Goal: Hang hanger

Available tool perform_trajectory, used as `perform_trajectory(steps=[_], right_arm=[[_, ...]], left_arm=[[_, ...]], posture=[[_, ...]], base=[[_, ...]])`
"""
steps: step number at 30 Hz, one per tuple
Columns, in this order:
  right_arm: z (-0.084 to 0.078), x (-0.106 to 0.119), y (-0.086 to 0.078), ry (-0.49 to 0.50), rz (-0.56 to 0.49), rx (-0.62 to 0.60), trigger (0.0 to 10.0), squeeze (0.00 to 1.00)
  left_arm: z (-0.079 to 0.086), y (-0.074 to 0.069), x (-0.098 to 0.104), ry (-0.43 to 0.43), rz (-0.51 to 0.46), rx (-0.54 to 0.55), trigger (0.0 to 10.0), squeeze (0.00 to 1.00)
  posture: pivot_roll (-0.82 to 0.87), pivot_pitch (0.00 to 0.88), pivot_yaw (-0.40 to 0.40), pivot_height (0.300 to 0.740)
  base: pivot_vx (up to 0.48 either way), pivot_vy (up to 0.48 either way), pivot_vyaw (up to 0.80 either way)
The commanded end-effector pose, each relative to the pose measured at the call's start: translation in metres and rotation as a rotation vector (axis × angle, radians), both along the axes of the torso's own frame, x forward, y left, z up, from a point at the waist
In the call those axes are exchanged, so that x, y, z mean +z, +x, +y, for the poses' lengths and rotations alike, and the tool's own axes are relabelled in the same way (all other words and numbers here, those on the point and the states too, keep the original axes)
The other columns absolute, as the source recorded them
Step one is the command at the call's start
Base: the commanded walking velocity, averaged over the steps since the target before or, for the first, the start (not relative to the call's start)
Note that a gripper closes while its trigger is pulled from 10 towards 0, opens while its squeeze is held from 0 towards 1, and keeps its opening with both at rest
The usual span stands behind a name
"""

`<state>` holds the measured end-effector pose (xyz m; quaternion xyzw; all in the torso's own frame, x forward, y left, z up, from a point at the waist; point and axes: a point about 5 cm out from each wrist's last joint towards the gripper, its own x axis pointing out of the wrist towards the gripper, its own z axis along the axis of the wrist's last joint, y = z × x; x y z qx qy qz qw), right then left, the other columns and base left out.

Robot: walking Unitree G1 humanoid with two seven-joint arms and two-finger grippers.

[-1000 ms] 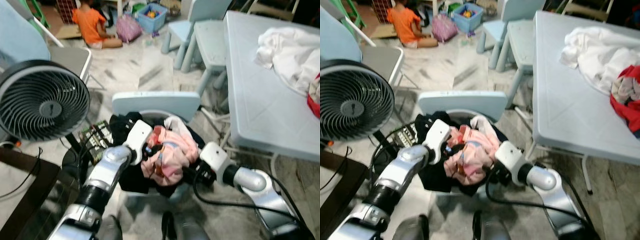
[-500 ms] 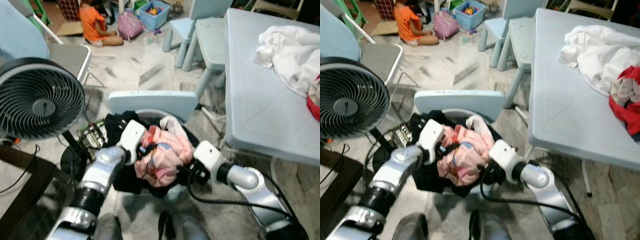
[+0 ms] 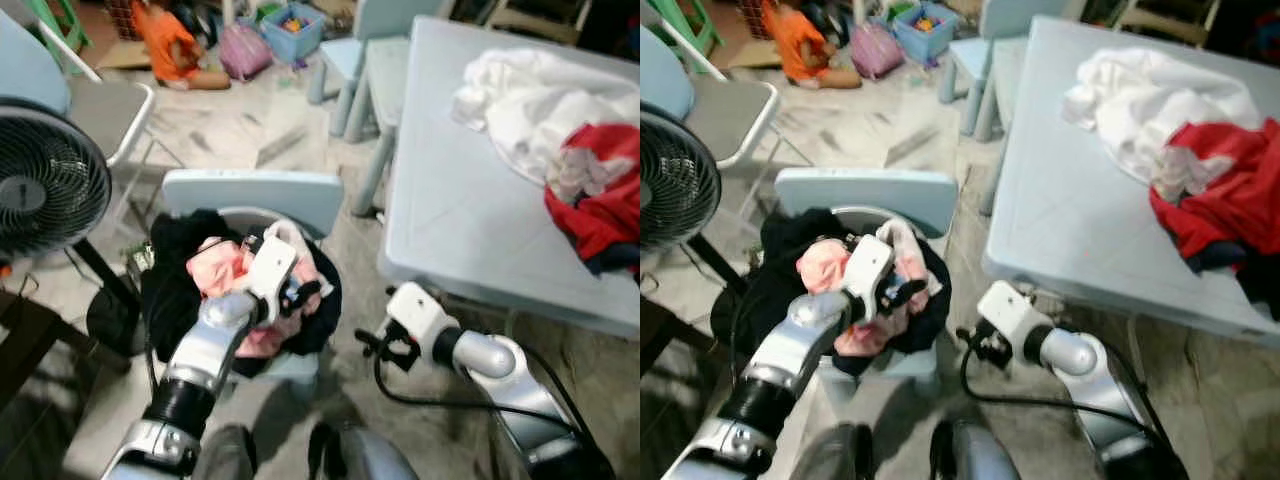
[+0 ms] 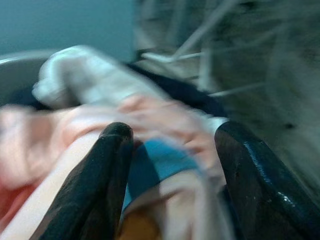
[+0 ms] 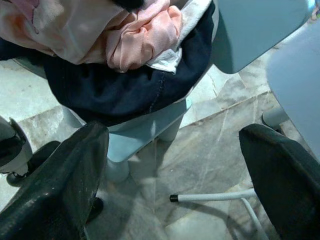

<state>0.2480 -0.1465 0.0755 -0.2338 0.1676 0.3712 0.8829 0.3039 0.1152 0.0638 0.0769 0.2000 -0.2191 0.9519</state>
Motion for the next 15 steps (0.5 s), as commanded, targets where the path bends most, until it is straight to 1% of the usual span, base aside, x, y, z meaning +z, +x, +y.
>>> perform_trajectory(steps=[1, 3, 6, 12, 15], right_arm=[[-0.001, 0.002, 0.002, 0.007, -0.016, -0.006, 10.0, 0.00], [-0.002, 0.003, 0.003, 0.015, -0.022, -0.015, 10.0, 0.00], [-0.003, 0.005, 0.007, 0.025, -0.039, -0.039, 10.0, 0.00], [0.000, 0.007, 0.010, 0.041, -0.050, -0.033, 10.0, 0.00], [0.001, 0.008, 0.010, 0.046, -0.055, -0.025, 10.0, 0.00]], left_arm=[[0.016, 0.001, 0.001, 0.006, -0.023, 0.115, 10.0, 0.00], [0.024, 0.000, 0.000, 0.004, -0.023, 0.175, 10.0, 0.00], [0.046, -0.006, -0.002, 0.009, -0.032, 0.300, 10.0, 0.00], [0.056, -0.006, 0.000, 0.012, -0.059, 0.386, 10.0, 0.00], [0.055, -0.007, 0.000, 0.016, -0.060, 0.390, 10.0, 0.00]], posture=[[-0.06, 0.150, -0.074, 0.740], [-0.06, 0.150, -0.075, 0.740], [-0.06, 0.148, -0.078, 0.740], [-0.05, 0.141, -0.083, 0.740], [-0.05, 0.141, -0.083, 0.740]], base=[[0.000, 0.000, 0.00], [0.000, 0.000, 0.00], [0.000, 0.000, 0.00], [0.000, 0.000, 0.00], [0.000, 0.000, 0.00]])
